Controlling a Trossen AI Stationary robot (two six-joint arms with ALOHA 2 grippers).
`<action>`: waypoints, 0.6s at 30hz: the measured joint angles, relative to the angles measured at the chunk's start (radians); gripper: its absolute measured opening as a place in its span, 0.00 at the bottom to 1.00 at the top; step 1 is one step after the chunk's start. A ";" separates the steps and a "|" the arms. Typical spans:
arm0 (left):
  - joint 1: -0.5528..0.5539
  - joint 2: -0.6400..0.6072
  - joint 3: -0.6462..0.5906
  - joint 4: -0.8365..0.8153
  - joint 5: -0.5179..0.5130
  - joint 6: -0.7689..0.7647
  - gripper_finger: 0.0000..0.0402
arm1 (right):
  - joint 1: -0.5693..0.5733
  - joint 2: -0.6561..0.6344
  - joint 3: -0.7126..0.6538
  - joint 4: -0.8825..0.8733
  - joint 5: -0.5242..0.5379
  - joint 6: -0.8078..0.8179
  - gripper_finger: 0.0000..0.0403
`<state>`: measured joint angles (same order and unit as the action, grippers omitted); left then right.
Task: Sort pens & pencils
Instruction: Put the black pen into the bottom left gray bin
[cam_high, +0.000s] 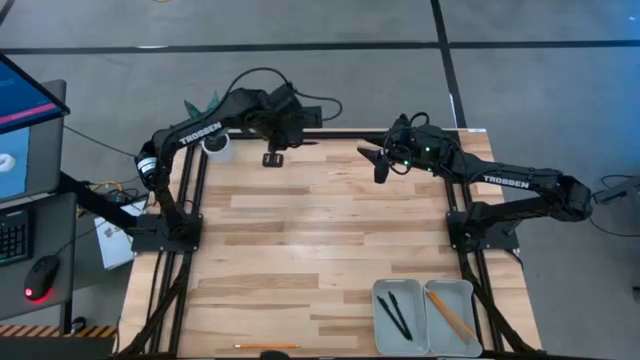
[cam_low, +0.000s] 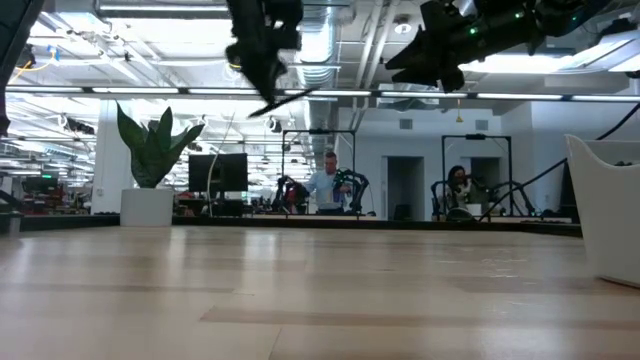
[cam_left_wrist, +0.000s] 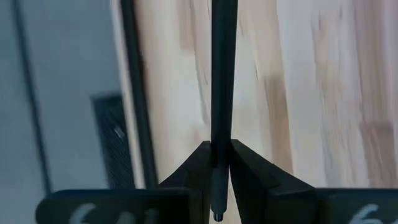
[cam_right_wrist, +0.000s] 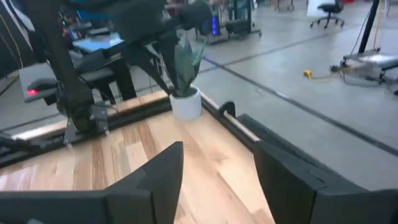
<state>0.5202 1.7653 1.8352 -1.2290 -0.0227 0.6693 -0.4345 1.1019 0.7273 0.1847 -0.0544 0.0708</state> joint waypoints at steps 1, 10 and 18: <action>-0.014 -0.001 0.019 0.019 0.000 0.000 0.09 | 0.000 0.000 0.000 0.016 0.000 0.000 0.56; -0.085 -0.001 0.135 0.102 -0.109 -0.001 0.09 | 0.030 -0.001 0.000 0.153 0.000 0.000 0.56; -0.159 -0.001 0.118 0.064 -0.371 0.182 0.09 | 0.041 -0.001 0.000 0.152 0.000 0.165 0.57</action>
<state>0.3616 1.7644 1.9533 -1.1652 -0.3934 0.8511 -0.3931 1.1011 0.7273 0.3368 -0.0547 0.2353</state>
